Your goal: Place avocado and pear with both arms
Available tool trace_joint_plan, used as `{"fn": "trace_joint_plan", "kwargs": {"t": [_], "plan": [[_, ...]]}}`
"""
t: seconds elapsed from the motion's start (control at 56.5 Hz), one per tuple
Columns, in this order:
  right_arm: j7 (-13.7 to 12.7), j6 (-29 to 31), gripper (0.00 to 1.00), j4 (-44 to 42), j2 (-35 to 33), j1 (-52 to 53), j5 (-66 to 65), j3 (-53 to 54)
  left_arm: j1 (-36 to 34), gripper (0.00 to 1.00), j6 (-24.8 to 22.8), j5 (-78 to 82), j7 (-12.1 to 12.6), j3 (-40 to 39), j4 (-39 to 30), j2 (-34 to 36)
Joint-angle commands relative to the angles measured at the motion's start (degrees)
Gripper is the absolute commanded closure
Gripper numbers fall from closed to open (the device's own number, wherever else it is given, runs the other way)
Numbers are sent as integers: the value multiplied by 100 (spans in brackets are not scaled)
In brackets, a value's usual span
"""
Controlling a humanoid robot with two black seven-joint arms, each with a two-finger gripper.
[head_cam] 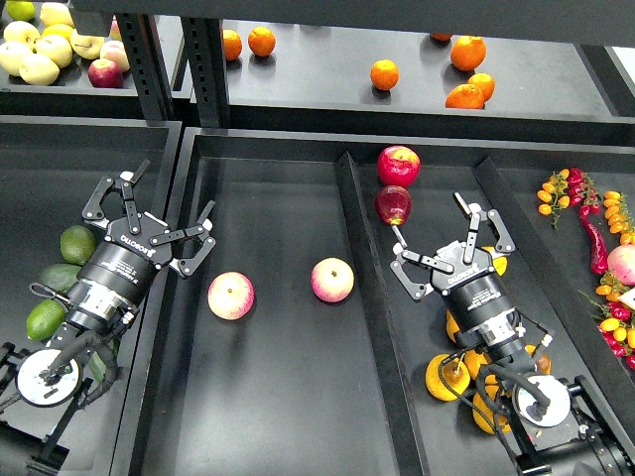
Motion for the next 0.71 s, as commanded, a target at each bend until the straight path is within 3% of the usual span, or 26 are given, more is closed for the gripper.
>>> {"fn": "trace_joint_plan", "kwargs": {"t": [0.0,0.69], "plan": [[-1,1,0,94,0,-149,4,-32,71,0,-4,-1,0,-14,-2,0],[7,1,0,103,0,-175,-4,3,370,0,-13,-10,0,39,-99,0]]}}
